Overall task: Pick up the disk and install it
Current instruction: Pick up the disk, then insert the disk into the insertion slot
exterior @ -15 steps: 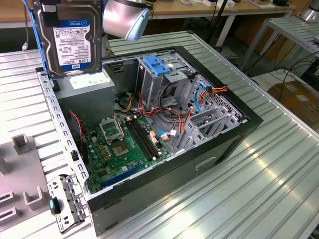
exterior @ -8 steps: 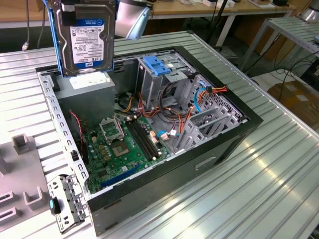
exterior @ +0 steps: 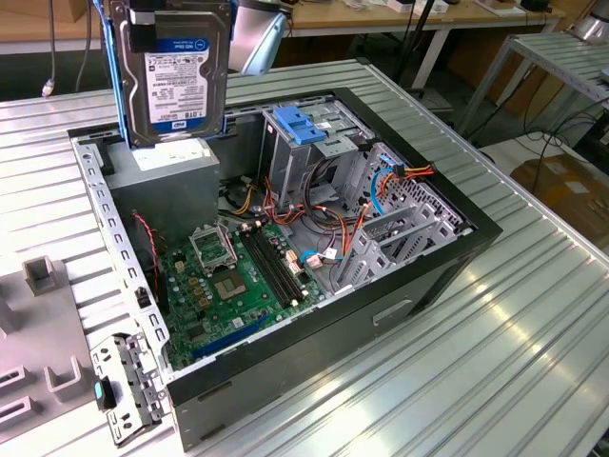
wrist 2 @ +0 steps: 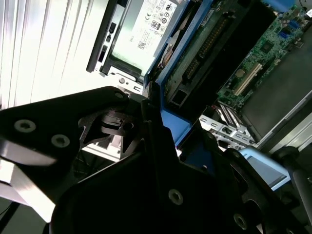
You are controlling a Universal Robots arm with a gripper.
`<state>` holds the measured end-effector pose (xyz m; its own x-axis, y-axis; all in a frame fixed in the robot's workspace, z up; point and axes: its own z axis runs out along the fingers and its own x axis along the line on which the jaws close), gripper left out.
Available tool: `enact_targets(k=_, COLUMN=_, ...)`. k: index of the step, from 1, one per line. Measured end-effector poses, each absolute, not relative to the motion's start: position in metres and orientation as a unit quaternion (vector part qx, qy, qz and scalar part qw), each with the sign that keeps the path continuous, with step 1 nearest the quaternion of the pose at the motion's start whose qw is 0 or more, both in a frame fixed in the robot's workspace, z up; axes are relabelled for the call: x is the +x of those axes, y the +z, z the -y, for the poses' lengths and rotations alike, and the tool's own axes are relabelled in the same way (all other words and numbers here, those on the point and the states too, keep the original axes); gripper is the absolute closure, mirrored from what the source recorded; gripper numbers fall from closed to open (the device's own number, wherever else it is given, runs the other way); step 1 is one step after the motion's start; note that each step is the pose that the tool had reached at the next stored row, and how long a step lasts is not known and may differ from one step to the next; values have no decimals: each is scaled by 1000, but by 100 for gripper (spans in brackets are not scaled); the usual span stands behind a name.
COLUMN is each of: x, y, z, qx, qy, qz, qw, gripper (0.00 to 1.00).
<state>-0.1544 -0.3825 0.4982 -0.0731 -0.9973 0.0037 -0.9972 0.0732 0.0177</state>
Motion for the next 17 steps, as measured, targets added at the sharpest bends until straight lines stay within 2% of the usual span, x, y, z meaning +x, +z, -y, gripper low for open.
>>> enact_targets(k=17, x=-134, y=498, z=394, qx=680, qy=-5, qz=733, qw=7, gripper=63)
